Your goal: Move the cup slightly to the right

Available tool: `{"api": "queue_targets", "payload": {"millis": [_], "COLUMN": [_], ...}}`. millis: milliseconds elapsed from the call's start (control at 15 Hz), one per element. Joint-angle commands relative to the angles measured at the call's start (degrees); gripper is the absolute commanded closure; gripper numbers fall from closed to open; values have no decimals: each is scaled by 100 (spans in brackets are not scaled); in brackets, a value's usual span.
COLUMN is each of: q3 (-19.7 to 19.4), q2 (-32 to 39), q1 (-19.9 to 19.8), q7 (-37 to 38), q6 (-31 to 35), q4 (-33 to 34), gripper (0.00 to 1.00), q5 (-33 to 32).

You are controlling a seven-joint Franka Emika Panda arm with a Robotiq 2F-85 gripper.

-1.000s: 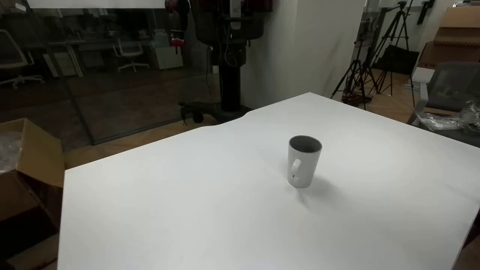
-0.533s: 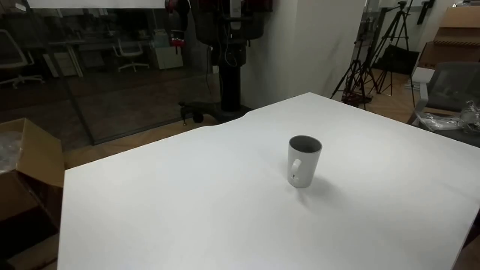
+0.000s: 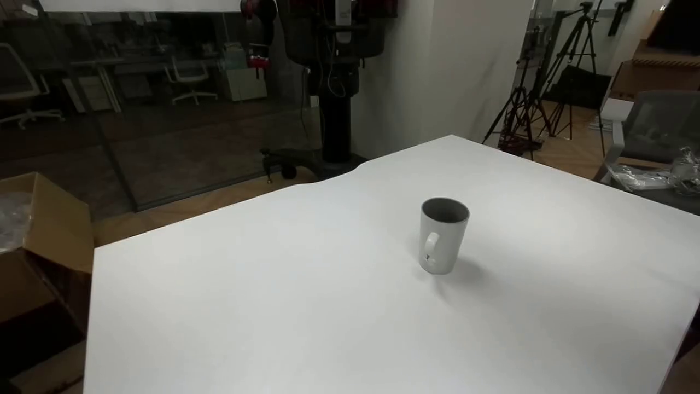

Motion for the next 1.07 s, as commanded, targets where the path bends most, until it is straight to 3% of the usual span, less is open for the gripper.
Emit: {"api": "queue_targets", "payload": {"millis": [0,133,333,400,733,1000], "q3": [-169,-296,-293,-197,-333,-297], "q2": [111,324,406,542,2111,3466], "q1": [-117,-366,-376,-513,-1269,-1809], "q7": [77,88,133,481,1208,2137], "q6": [34,88,111,533,2211,2700], "q4": [-8,-15,-14,8,575,1135], "gripper": [0,0,0,0,0,0], "q5": [-176,-261,-262,-220,-516,-1085]}}
